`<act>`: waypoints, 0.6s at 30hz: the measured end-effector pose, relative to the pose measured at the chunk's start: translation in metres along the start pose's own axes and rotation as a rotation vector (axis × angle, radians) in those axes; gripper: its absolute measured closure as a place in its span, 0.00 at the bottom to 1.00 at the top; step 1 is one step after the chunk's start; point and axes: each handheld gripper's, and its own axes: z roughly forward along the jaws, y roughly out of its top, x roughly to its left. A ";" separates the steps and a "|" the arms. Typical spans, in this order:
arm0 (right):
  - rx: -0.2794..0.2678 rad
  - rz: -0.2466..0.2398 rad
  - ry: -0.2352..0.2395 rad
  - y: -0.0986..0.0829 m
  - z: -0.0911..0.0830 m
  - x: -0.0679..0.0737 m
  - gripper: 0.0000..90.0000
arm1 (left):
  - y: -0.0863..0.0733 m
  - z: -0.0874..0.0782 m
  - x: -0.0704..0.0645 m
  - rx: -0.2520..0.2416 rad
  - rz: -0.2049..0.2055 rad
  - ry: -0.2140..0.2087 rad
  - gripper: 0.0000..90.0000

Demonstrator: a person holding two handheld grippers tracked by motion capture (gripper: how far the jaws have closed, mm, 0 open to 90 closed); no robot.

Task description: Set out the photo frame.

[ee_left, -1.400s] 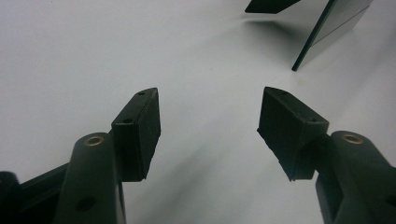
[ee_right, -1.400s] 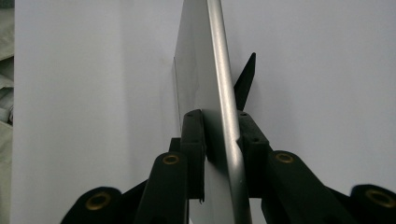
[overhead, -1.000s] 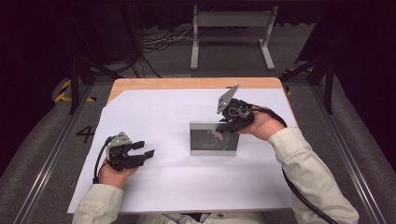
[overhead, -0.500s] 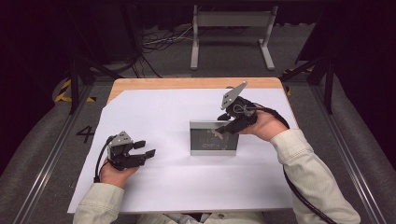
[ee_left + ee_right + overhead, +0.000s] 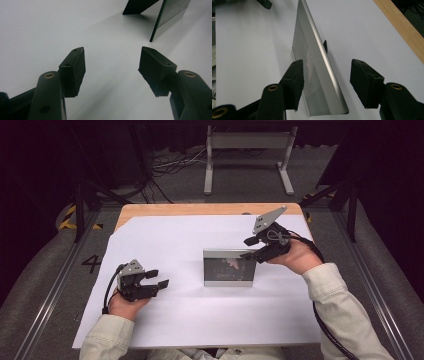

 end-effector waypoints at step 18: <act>-0.042 0.076 -0.067 -0.034 -0.041 0.001 0.46 | 0.010 0.011 0.002 -0.006 0.023 -0.026 0.42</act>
